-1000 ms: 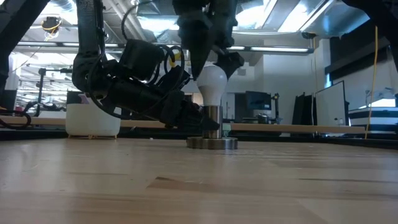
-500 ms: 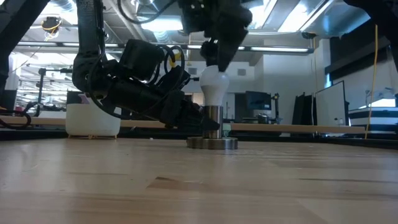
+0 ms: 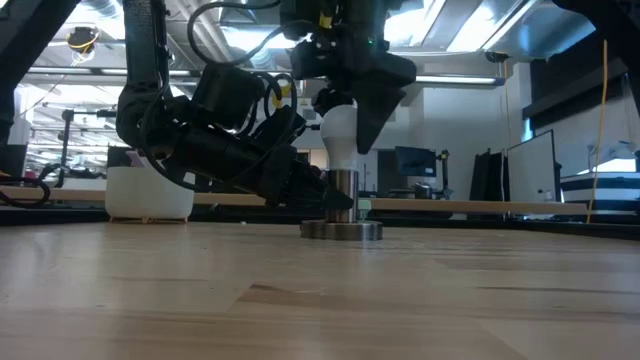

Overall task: Screw lightbulb
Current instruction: Insert the lightbulb into the lamp

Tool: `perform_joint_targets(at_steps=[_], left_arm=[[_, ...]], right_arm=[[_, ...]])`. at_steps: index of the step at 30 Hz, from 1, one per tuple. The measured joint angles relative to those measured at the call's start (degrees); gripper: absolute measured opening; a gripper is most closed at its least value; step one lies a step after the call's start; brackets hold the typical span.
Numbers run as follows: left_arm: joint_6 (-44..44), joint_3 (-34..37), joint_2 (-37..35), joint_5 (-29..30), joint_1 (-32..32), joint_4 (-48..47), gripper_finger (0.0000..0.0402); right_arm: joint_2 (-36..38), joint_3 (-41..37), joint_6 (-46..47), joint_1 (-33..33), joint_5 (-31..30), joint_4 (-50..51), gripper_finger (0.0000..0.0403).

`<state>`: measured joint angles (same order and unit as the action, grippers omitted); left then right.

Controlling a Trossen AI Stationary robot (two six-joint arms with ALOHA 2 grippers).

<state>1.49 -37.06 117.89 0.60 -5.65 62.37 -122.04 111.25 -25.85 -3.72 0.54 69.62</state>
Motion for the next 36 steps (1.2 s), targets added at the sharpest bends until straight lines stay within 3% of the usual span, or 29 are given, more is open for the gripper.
perform_joint_targets(at_steps=[11,20,29,36], left_arm=[[0.00,0.00,0.02,0.00,0.00,-0.04,0.0188],[0.50,0.00,0.02,-0.02,0.00,-0.01,0.0188],[0.70,0.00,0.02,-0.02,0.00,-0.02,0.0188],[0.55,0.00,0.02,-0.02,0.00,0.00,0.0188]], right_arm=[[0.00,-0.01,1.97,-0.01,0.23,0.03,0.0266],[0.00,-0.01,16.46,-0.03,4.93,0.20,0.0295],[0.00,-0.01,38.88,-0.12,6.56,-0.90,0.0272],[0.00,-0.03,53.64,-0.10,7.02,-1.65,0.0291]])
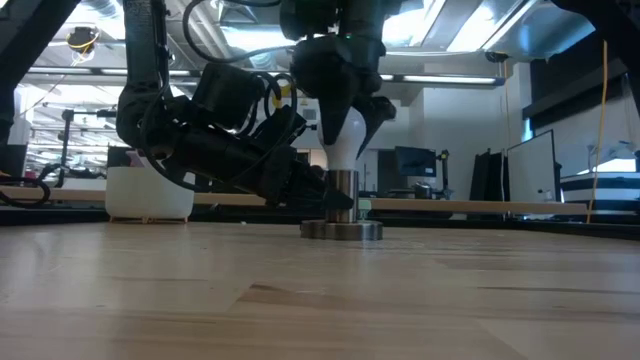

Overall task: Screw lightbulb
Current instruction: Insert the lightbulb into the lamp

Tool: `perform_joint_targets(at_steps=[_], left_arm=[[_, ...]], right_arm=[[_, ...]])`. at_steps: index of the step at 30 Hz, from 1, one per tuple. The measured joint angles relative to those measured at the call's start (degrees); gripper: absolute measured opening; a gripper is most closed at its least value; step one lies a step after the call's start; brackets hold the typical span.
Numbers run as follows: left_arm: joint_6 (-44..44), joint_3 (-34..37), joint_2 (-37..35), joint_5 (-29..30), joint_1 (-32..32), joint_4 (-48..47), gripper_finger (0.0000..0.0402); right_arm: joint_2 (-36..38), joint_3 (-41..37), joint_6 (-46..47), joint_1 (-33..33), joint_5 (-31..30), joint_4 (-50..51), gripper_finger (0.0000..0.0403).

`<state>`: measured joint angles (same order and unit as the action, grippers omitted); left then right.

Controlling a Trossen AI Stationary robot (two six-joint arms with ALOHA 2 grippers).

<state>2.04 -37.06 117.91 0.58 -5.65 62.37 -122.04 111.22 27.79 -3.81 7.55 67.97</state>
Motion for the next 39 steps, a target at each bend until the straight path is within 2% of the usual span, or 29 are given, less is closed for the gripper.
perform_joint_targets(at_steps=[5,8,13,20,26,29,34,39], left_arm=[[-0.07,0.01,0.00,0.00,0.00,0.01,0.0188],[-0.11,0.00,0.00,0.00,0.00,0.02,0.0188],[-0.09,0.04,-0.02,0.04,-0.02,0.04,0.0188],[-0.25,0.04,-0.02,0.04,-0.02,-0.01,0.0188],[0.01,0.04,-0.02,0.05,0.04,-0.02,0.0188],[0.18,0.02,-0.28,0.04,0.04,-0.31,0.0188],[-0.57,0.04,-0.31,0.06,0.13,0.16,0.0188],[-0.87,0.04,-0.37,0.52,1.05,0.19,0.0188]], right_arm=[[0.00,0.00,10.24,0.00,-0.25,-0.59,0.0281],[0.00,0.01,11.86,0.03,-0.95,-1.01,0.0285],[0.00,2.12,4.98,-0.29,-0.14,0.23,0.0333],[0.04,8.25,-4.83,-0.70,0.04,7.06,0.0394],[0.07,10.29,-22.87,-0.49,-0.04,10.10,0.0388],[0.07,10.12,-29.00,-0.23,-1.97,10.12,0.0389],[0.07,10.06,-32.80,-0.24,-6.57,9.56,0.0394],[0.07,10.05,-34.84,-0.28,-7.97,9.05,0.0397]])
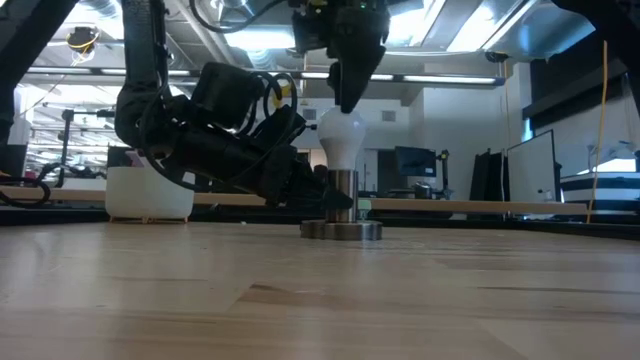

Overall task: Screw lightbulb
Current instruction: Insert the lightbulb into the lamp

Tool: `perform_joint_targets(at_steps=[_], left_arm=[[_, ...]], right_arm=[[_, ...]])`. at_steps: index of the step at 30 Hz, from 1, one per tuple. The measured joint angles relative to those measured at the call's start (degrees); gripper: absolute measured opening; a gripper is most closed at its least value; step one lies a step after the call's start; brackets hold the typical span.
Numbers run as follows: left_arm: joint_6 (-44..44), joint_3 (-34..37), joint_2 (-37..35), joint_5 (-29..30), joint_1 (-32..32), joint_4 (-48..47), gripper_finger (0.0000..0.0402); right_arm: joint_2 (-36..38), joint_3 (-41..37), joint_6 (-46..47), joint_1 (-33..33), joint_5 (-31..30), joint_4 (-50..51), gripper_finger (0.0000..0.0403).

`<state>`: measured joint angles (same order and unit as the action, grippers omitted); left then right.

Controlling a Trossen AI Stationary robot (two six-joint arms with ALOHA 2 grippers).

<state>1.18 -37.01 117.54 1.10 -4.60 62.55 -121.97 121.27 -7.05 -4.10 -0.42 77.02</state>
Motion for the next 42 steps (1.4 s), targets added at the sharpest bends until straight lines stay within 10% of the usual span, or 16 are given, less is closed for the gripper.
perform_joint_targets(at_steps=[26,42], left_arm=[[2.22,0.00,-0.04,-0.52,1.22,0.84,0.0188],[3.47,-0.04,-0.11,-0.56,1.24,0.60,0.0188]], right_arm=[[-0.13,-8.68,-9.90,1.92,3.58,-8.27,0.0395],[-0.11,-8.66,-7.96,1.88,5.02,-8.57,0.0278]])
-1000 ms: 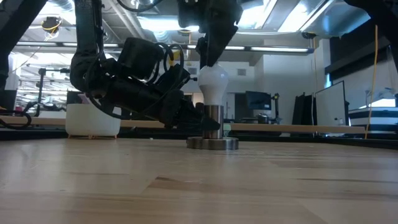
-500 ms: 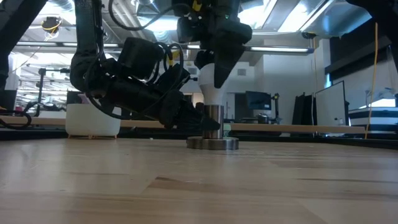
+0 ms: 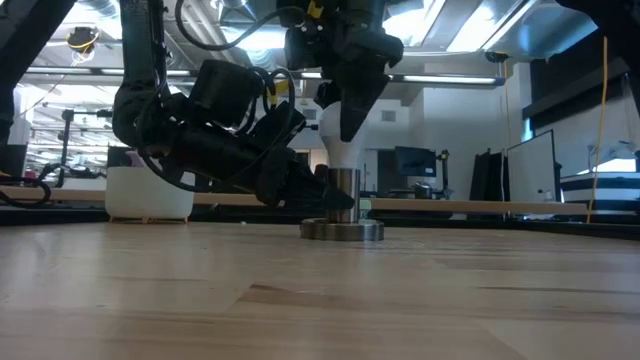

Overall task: Screw lightbulb
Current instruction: Insert the lightbulb into the lamp

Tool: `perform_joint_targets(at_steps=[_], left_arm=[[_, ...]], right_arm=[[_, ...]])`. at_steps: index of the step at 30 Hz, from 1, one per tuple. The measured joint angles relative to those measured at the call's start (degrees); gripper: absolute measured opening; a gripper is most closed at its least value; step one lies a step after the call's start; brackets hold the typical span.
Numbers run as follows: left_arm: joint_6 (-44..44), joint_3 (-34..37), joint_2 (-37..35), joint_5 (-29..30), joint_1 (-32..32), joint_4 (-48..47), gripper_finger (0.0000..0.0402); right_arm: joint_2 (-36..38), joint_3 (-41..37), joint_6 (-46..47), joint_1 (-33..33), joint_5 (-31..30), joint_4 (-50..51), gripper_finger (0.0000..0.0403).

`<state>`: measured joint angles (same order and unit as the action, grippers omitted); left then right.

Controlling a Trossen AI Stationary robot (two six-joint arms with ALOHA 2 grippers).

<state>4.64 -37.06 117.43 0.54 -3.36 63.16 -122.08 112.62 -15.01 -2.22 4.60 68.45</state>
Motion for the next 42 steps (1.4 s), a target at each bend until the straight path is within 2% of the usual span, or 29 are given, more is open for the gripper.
perform_joint_targets(at_steps=[6,12,15,22,28,31,36,42], left_arm=[[-0.06,0.00,0.00,0.00,0.00,0.00,0.0188],[-0.10,0.00,0.00,0.00,0.00,0.00,0.0188],[-0.13,0.00,0.00,0.00,0.00,0.00,0.0188],[-0.07,0.02,0.00,-0.20,0.02,0.00,0.0188],[0.04,0.02,0.00,-0.13,0.02,0.00,0.0188],[-0.03,0.02,0.00,-0.13,0.02,0.00,0.0188],[-0.09,0.02,0.00,-0.11,0.02,0.00,0.0188],[-0.36,0.02,0.00,-0.04,0.00,-0.02,0.0188]], right_arm=[[0.00,0.00,5.53,0.00,0.00,-0.07,0.0308],[0.00,0.00,14.13,0.00,-0.05,-0.91,0.0277],[0.00,0.00,19.36,0.00,0.00,-1.01,0.0275],[0.04,0.07,38.95,-0.04,1.44,-1.24,0.0304],[0.07,0.09,52.56,-0.07,1.36,-1.17,0.0281],[0.07,0.09,56.82,-0.07,1.27,-1.11,0.0281],[0.07,0.09,62.44,-0.07,1.26,-1.06,0.0305],[0.07,0.40,61.17,-0.04,1.09,-0.67,0.0331]])
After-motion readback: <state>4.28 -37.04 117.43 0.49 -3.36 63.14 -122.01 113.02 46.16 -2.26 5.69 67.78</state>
